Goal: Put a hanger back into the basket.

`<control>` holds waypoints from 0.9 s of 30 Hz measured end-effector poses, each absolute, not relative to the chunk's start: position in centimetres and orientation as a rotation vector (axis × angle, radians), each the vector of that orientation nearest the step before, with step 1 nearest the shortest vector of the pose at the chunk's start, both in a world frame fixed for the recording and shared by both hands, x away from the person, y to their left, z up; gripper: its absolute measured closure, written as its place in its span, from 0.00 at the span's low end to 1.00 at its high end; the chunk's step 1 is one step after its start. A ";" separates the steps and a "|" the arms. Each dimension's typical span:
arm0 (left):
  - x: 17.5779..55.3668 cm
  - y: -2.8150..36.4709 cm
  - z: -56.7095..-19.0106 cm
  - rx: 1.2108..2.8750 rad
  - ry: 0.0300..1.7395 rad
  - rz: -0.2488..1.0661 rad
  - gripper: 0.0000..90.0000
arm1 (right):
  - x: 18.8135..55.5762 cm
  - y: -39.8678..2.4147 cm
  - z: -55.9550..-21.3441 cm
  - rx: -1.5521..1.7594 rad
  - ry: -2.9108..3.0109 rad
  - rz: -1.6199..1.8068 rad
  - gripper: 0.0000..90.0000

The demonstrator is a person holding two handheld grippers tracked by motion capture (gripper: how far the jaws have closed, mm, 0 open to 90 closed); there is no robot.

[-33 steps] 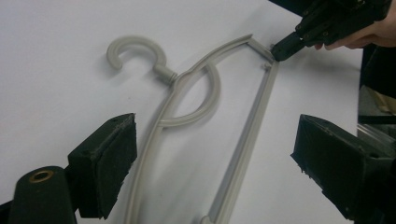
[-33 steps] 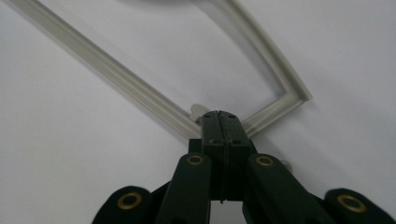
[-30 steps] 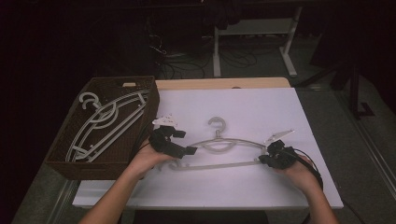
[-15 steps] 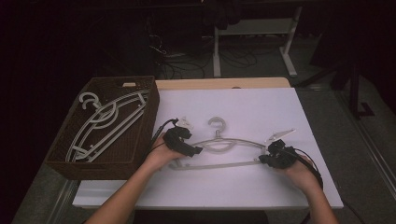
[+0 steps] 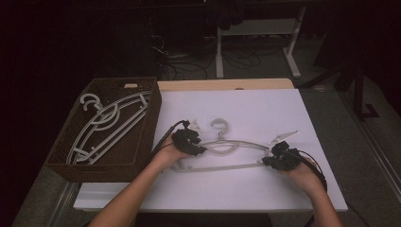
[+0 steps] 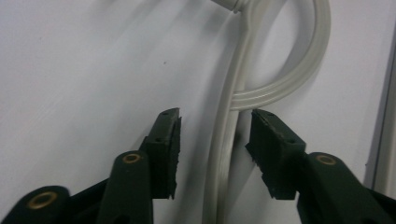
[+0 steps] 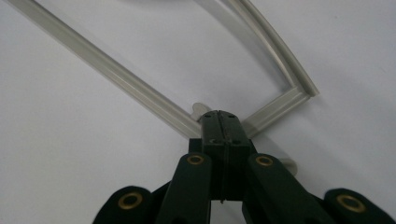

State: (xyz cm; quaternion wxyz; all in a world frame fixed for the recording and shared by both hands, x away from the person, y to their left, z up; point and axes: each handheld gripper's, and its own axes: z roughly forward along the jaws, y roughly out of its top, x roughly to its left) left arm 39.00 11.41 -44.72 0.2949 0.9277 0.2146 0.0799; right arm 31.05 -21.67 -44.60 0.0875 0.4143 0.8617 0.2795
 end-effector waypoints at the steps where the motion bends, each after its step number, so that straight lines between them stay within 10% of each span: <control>1: 38.9 11.3 -44.7 2.479 0.557 0.210 0.68 | 31.1 -21.7 -44.6 1.234 2.566 0.832 0.99; 20: 38.1 10.7 -44.4 2.526 0.459 0.239 0.91 | 31.2 -22.0 -44.2 1.234 2.533 0.862 0.99; 27: 38.1 11.7 -43.2 2.447 0.540 0.213 0.91 | 30.5 -22.3 -42.4 1.212 2.469 1.050 0.79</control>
